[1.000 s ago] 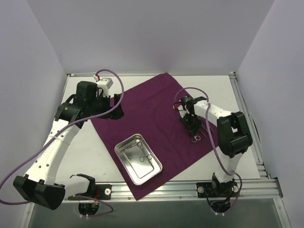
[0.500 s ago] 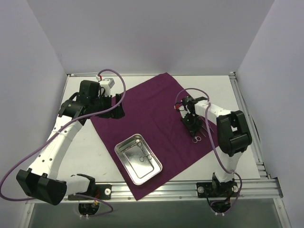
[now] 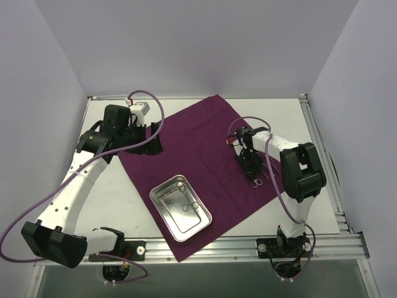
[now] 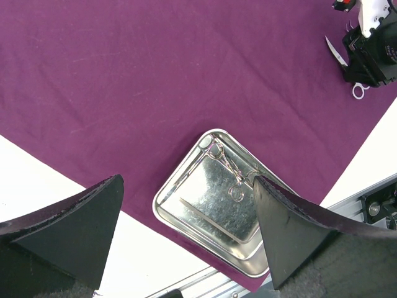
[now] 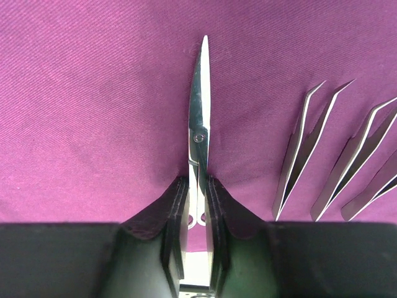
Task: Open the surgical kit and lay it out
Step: Place the medical item in the surgical kit.
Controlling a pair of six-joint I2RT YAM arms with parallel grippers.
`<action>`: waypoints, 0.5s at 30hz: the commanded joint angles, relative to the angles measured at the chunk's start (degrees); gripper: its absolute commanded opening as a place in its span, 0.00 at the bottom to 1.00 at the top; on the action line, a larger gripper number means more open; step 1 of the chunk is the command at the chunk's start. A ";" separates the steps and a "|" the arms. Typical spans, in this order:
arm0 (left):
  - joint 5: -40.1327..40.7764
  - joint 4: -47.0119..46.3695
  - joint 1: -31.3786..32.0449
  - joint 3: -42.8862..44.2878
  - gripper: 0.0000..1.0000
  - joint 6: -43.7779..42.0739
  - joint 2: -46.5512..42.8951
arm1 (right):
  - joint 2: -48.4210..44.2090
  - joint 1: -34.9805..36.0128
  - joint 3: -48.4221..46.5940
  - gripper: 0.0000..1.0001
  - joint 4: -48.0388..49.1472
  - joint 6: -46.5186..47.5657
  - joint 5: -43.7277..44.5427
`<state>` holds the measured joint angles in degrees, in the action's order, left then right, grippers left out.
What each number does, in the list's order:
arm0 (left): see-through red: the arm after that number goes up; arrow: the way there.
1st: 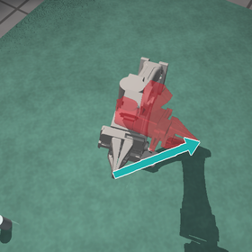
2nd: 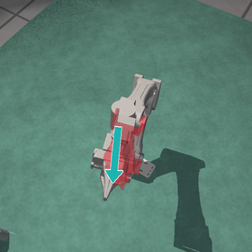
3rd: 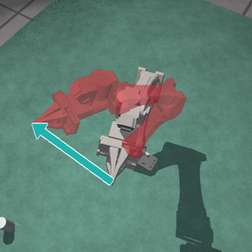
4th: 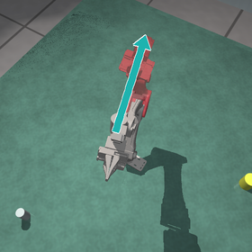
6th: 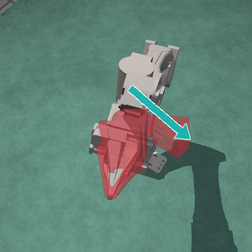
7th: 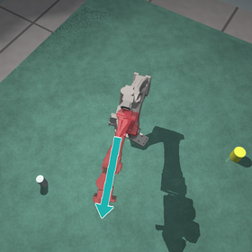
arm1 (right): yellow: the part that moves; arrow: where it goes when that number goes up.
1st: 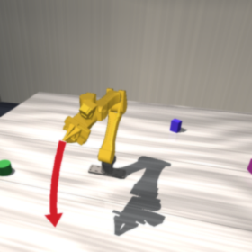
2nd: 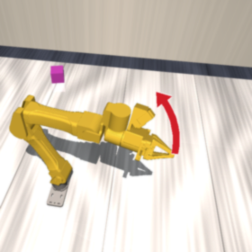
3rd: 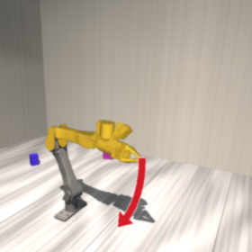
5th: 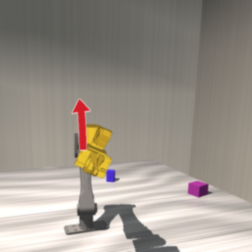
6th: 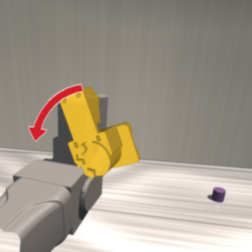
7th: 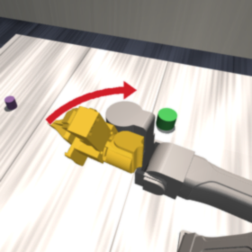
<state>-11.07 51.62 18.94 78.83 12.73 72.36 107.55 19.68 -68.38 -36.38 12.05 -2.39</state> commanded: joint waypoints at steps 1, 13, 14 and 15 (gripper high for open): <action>0.26 -0.02 -0.39 1.95 0.94 -0.69 -0.02 | 0.91 0.88 -0.53 0.17 -1.59 -0.45 0.98; -3.68 0.50 -0.31 -3.67 0.94 6.85 -0.55 | -6.20 3.95 -8.69 0.54 -6.23 -6.06 5.90; -4.48 0.76 -0.05 -4.46 0.96 8.26 -0.46 | -7.17 4.40 -11.31 0.54 -6.68 -7.30 6.69; -4.92 1.12 0.31 -6.30 0.99 9.49 -0.38 | -9.09 4.83 -12.64 0.55 -7.03 -8.61 8.53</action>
<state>-12.95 51.57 18.98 75.18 17.39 72.29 105.84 23.14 -75.20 -39.09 7.77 1.28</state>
